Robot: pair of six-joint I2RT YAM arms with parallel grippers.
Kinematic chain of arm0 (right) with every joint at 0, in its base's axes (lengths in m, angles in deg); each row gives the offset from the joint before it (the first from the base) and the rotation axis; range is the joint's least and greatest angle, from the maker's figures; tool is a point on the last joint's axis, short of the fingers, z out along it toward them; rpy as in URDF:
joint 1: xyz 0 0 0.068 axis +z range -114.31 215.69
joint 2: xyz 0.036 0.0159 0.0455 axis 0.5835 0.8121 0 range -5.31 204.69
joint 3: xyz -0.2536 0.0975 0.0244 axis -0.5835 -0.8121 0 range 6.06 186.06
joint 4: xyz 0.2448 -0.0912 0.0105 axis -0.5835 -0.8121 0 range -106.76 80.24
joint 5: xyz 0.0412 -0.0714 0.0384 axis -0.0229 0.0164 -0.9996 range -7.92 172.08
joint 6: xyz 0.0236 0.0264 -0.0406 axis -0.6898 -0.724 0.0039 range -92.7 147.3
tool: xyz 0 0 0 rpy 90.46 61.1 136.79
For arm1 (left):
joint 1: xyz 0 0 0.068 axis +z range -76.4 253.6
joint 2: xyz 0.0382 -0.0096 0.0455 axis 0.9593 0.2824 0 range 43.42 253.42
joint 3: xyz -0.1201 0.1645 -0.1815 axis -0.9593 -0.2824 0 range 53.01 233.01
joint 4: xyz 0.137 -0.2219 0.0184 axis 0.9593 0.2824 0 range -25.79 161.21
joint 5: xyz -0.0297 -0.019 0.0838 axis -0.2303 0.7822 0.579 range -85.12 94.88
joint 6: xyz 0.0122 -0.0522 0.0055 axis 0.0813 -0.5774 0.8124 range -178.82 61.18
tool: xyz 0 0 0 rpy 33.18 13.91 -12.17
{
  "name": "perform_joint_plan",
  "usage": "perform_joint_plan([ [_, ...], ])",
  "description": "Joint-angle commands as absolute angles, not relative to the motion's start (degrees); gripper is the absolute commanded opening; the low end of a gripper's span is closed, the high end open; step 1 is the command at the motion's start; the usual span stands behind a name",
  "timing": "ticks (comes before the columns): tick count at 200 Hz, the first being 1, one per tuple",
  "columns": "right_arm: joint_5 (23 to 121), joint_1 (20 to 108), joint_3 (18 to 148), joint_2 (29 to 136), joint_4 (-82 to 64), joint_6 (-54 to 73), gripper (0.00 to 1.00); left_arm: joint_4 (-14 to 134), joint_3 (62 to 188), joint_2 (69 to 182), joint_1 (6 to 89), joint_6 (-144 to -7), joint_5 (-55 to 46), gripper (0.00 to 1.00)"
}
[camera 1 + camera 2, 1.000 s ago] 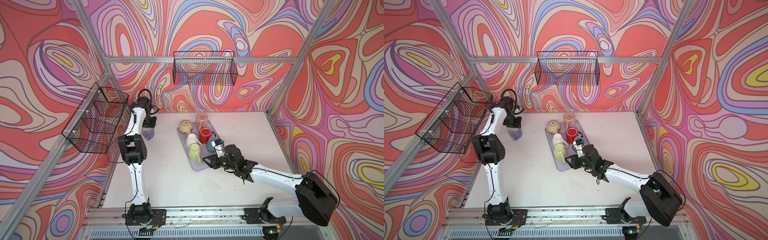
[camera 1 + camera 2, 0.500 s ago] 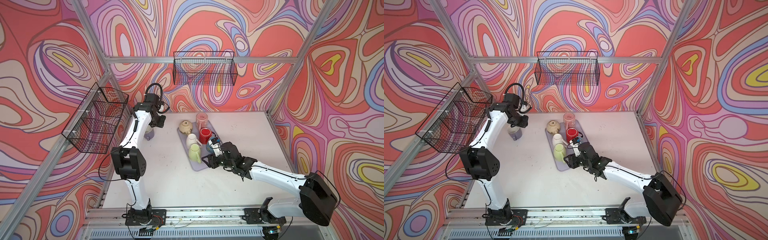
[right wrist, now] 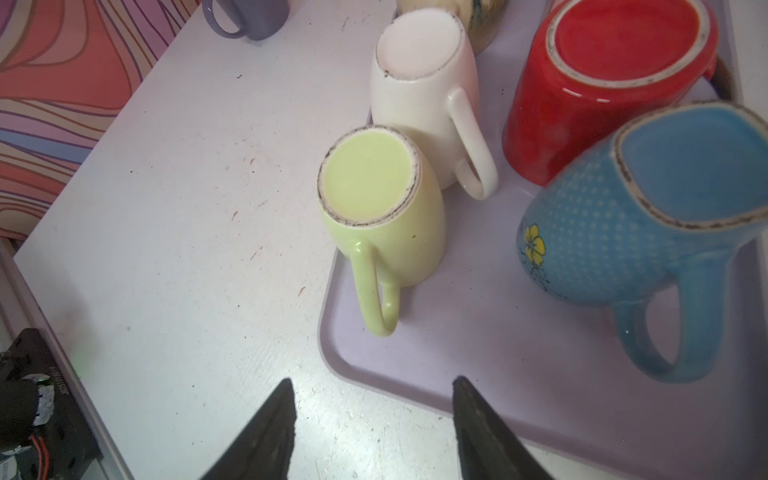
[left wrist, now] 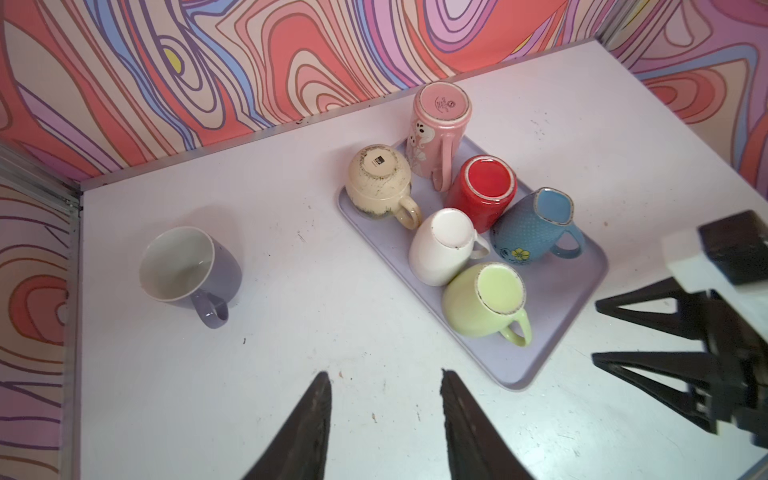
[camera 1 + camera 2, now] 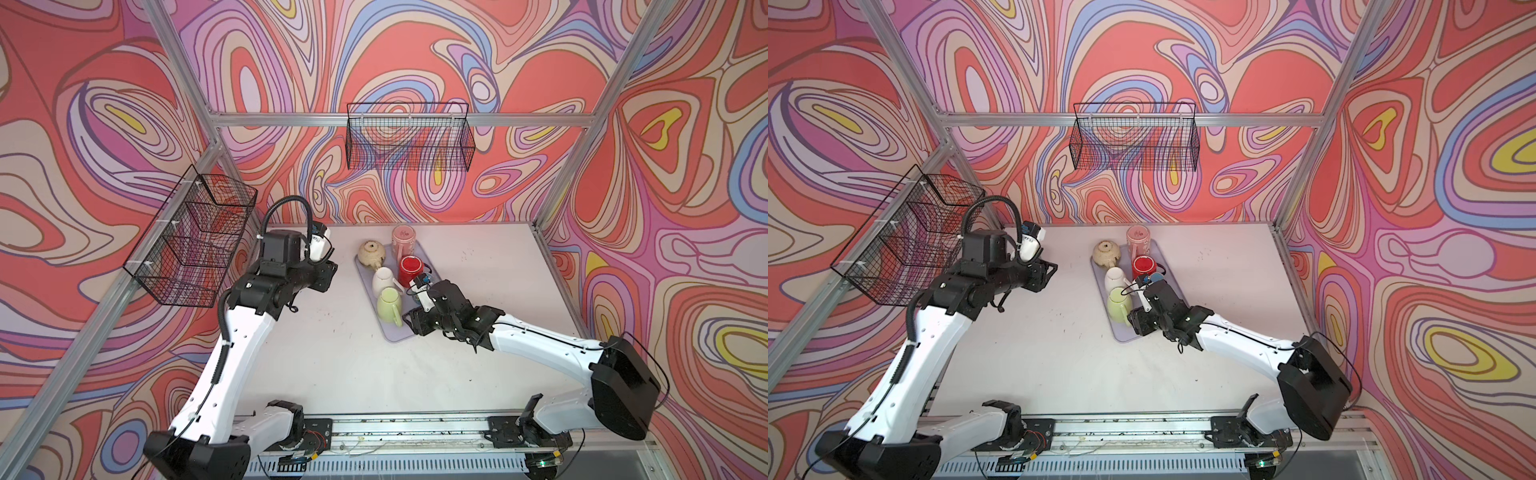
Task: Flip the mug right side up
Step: 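Open and lift the left gripper while the right gripper moves over the green mug, then lower the right gripper onto the upside-down light green mug while the left arm withdraws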
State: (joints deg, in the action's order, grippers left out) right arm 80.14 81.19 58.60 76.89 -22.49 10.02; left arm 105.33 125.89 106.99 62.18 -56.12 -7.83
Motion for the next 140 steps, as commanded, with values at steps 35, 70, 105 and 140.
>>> perform_joint_plan([
  [35, 84.58, 82.52, 63.89, 84.37, -25.09, 12.06, 0.59, 89.88, 107.39, 94.19, 62.01, -69.01, -23.22, 0.46],
  [70, 86.94, 84.83, 66.98, 89.40, -25.45, 11.99, 0.58, 91.54, 102.42, 89.00, 62.07, -70.98, -21.98, 0.46],
  [105, 87.87, 85.18, 68.55, 93.81, -24.21, 11.11, 0.57, 89.92, 97.58, 85.52, 62.00, -75.85, -25.17, 0.45],
  [140, 89.92, 85.75, 69.23, 97.37, -22.24, 9.32, 0.56, 89.73, 95.71, 83.50, 61.82, -77.13, -24.08, 0.44],
])
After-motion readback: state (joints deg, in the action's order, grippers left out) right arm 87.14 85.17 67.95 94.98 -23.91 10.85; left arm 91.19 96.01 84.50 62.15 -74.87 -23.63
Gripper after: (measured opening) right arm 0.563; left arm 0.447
